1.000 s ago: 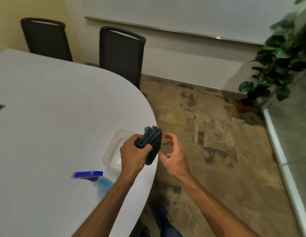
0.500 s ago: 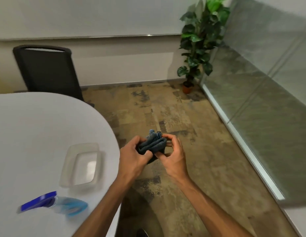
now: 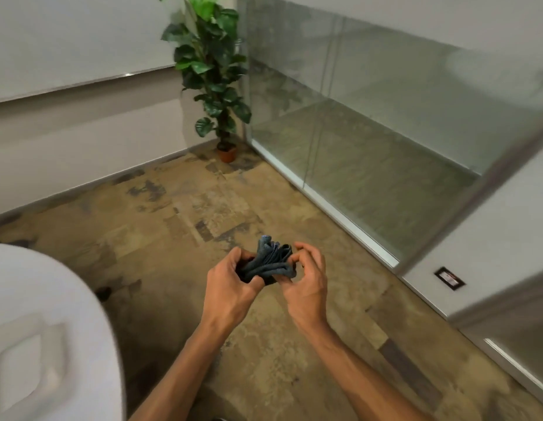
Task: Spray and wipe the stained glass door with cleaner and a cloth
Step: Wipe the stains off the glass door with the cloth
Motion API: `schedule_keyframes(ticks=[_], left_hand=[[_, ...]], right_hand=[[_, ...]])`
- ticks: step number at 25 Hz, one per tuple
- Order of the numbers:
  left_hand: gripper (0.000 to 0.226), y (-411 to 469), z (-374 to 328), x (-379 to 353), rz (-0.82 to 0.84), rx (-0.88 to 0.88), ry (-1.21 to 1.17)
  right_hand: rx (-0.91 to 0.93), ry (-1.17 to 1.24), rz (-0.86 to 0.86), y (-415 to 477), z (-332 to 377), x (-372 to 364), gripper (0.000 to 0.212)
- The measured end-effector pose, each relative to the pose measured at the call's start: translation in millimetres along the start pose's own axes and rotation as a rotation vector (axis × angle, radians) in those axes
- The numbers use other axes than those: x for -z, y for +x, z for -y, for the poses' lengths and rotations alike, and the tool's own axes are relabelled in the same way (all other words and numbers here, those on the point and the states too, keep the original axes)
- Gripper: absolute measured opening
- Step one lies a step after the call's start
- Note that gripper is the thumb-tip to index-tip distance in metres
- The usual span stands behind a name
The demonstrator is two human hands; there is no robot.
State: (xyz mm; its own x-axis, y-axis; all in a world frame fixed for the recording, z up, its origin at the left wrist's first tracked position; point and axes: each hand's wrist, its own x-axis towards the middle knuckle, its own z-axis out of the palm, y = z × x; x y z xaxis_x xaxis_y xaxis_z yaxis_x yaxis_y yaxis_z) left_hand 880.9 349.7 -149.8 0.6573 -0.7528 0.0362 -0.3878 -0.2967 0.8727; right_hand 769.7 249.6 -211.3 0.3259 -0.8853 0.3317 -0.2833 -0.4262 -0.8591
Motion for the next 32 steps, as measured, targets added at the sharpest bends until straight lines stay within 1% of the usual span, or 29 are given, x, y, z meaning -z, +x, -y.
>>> schedule_keyframes(ticks=[3, 4, 7, 8, 9, 11, 12, 13, 14, 16, 17, 20, 24, 27, 29, 32], left_hand=[[0.028, -11.6, -25.4, -44.3, 0.058, -0.035, 0.009], [0.029, -17.2, -34.6, -61.1, 0.078, -0.041, 0.013], [0.025, -33.8, -55.9, -105.4, 0.134, -0.036, 0.006], [0.024, -39.8, -62.4, -120.1, 0.158, -0.035, 0.009], [0.023, -47.5, -70.5, -137.1, 0.185, -0.035, 0.015], [0.022, -61.5, -84.2, -167.9, 0.222, -0.025, 0.018], [0.022, -68.6, -90.9, -183.4, 0.242, -0.022, 0.013], [0.023, -74.9, -97.5, -198.0, 0.261, -0.025, 0.007], [0.025, -82.1, -105.3, -213.7, 0.287, -0.033, 0.002], [0.031, -94.0, -118.6, -240.0, 0.333, -0.036, -0.011], [0.035, -99.6, -125.9, -252.4, 0.354, -0.034, -0.017], [0.039, -114.6, -145.9, -286.8, 0.408, -0.03, -0.036], [0.038, -130.6, -169.0, -328.7, 0.505, -0.043, -0.092], [0.047, -137.2, -183.1, -359.9, 0.594, -0.047, -0.109], [0.055, -141.9, -192.2, -382.1, 0.655, -0.041, -0.124], [0.058, -148.9, -207.9, -414.9, 0.725, -0.036, -0.138]], right_hand=[[-0.103, 0.032, 0.007, -5.3, -19.8, 56.6, 0.035], [-0.143, 0.042, -0.005, -8.5, -26.4, 77.7, 0.039], [-0.251, 0.102, -0.069, -17.2, -42.4, 134.2, 0.062], [-0.276, 0.097, -0.1, -20.6, -48.3, 152.3, 0.064], [-0.286, 0.063, -0.143, -25.5, -55.6, 173.1, 0.059], [-0.261, -0.111, -0.235, -34.7, -65.6, 209.4, 0.038], [-0.224, -0.197, -0.289, -39.3, -67.6, 227.1, 0.032], [-0.169, -0.261, -0.35, -43.5, -68.6, 243.1, 0.033], [-0.121, -0.31, -0.408, -48.3, -69.0, 261.0, 0.038], [-0.085, -0.369, -0.46, -56.0, -68.3, 292.2, 0.047], [-0.079, -0.397, -0.473, -60.7, -69.9, 308.4, 0.048], [-0.049, -0.511, -0.497, -76.7, -78.7, 352.1, 0.041], [-0.051, -0.575, -0.561, -90.4, -86.8, 402.3, 0.037], [-0.062, -0.604, -0.622, -97.3, -91.9, 436.2, 0.036], [-0.1, -0.613, -0.658, -100.9, -96.5, 456.9, 0.036], [-0.144, -0.623, -0.69, -104.5, -105.1, 487.2, 0.033]])
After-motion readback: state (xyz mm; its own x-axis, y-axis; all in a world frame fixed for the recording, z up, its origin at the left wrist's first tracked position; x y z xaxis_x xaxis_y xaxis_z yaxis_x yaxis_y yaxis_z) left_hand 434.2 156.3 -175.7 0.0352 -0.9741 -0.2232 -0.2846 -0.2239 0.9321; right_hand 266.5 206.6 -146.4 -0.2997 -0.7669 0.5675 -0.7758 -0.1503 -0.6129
